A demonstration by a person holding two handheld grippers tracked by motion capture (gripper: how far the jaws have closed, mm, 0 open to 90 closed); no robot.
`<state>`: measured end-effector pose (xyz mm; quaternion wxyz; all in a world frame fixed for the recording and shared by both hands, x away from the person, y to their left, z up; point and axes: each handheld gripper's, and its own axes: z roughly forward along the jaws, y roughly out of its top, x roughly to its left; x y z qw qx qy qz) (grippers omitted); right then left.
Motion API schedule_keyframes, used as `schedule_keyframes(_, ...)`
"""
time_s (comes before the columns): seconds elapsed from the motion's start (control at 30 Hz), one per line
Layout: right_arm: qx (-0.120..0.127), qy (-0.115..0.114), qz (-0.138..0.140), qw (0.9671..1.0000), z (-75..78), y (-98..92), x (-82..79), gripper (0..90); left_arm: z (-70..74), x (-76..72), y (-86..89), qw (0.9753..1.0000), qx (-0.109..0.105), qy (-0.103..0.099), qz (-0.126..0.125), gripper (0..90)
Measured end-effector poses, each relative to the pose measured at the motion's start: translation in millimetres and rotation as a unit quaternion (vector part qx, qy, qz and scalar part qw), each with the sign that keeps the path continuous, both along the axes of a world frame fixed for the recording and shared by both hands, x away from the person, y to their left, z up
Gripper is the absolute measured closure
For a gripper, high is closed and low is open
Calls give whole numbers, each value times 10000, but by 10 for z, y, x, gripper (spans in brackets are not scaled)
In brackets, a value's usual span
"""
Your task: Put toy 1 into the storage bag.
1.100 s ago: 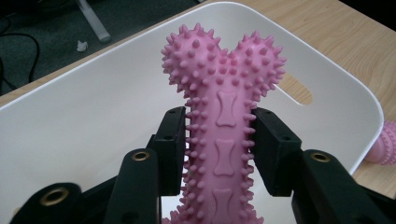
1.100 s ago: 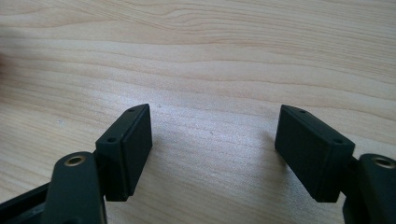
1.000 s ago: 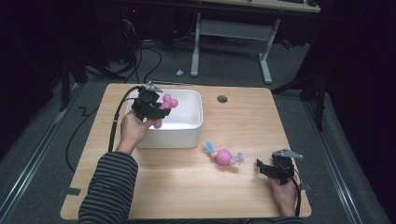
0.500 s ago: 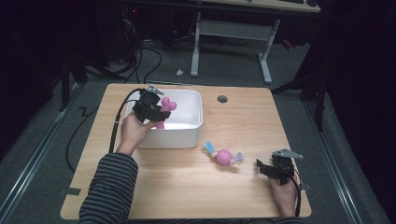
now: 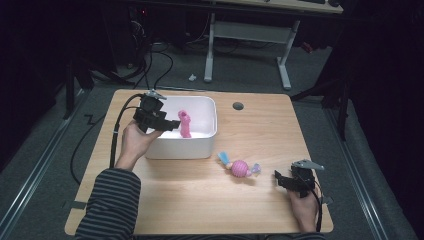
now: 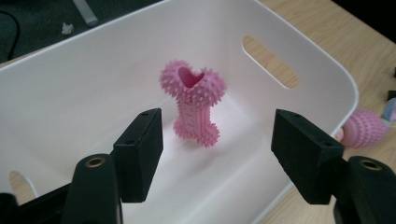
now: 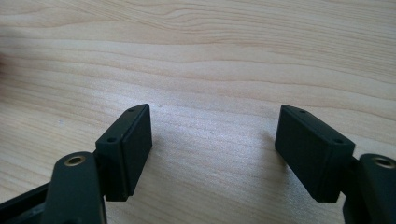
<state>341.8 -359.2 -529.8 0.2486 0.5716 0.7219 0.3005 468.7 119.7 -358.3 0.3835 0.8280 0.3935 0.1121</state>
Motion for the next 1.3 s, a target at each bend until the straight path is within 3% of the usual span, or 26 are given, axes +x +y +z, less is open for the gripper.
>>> schedule_keyframes(0.1,5,0,-12,10000,0,1,4,276,21,-42,80,9998,-138,-90,59,340)
schedule_keyframes(0.2,13,1,-25,10000,1,4,7,280,43,-103,143,9989,-75,-384,239,346)
schedule_keyframes(0.3,6,-8,-26,10000,0,4,11,282,46,-157,197,9979,-123,-544,322,347)
schedule_keyframes(0.53,8,-6,-28,10000,0,5,10,283,-37,-317,293,9970,-320,-576,403,350)
schedule_keyframes(0.63,9,-6,-28,10000,0,5,10,282,-41,-405,304,9961,-327,-703,409,350)
schedule_keyframes(1.03,8,-6,-28,10000,0,6,10,283,-150,-696,374,9939,-490,-899,417,348)
schedule_keyframes(1.1,-1,-10,-23,10000,0,5,10,283,-188,-825,400,9931,-535,-961,416,348)
schedule_keyframes(1.3,0,-9,-26,10000,0,5,9,283,-296,-988,458,9924,-593,-974,463,347)
